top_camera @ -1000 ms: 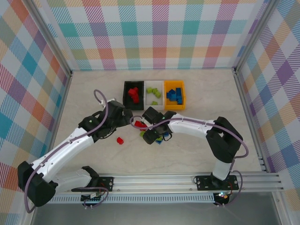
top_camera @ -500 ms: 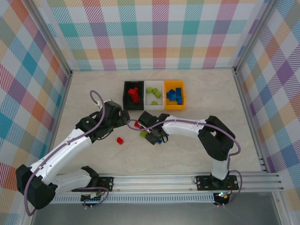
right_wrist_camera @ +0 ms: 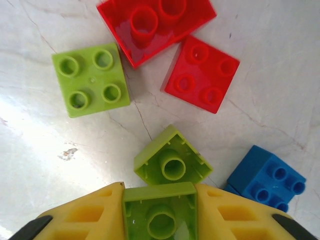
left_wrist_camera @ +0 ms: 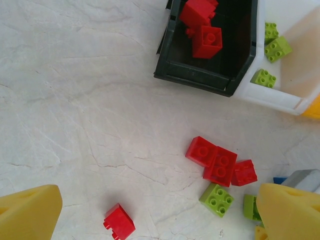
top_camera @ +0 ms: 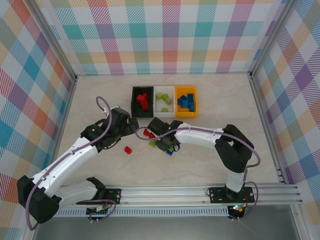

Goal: Sort the legos into containers by color

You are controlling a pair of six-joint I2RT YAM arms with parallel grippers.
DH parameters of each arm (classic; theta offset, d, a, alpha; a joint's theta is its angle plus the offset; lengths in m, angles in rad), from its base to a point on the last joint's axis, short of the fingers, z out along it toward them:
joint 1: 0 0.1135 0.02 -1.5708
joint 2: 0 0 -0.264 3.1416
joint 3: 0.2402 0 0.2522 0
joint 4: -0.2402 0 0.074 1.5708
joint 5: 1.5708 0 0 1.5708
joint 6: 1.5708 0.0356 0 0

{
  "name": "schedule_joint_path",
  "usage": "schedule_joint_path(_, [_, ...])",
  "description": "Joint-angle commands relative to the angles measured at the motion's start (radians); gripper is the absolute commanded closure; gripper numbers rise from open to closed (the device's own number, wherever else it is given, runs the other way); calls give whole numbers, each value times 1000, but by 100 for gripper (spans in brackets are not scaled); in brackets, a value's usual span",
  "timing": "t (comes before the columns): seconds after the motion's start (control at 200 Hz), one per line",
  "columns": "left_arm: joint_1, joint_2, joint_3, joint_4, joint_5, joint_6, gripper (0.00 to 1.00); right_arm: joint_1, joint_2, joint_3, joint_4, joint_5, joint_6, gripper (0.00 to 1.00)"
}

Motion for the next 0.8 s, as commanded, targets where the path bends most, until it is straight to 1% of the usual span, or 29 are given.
schedule_joint_path(0.0, [9,-12,-21,2,11,10,0,-14,-79,-12,27,-35,35,66])
schedule_joint_path(0.14, [8,-20,-47,2,5,3,0,-44,-134,0,54,-82,66,67])
schedule_joint_path(0.205, [8,-28,-70,7,0,-5,0,-69,-139,37,74,-97,80,67])
schedule_joint_path(0.305, [10,-41,-107,5,-2,-30,0,-138,-107,123,119,-125,116,67])
schedule_joint_path(0.405, [10,-50,-137,-2,5,-50,0,-203,-14,259,137,-125,141,67])
schedule_joint_path(0.56, [11,-75,-177,-8,12,-75,0,-290,198,518,118,-96,184,66])
schedule_joint_path(0.71, [12,-84,-204,-15,27,-88,0,-333,382,755,56,-66,208,66])
schedule_joint_path(0.795, [12,-78,-221,-4,52,-85,0,-346,455,838,23,-51,225,65])
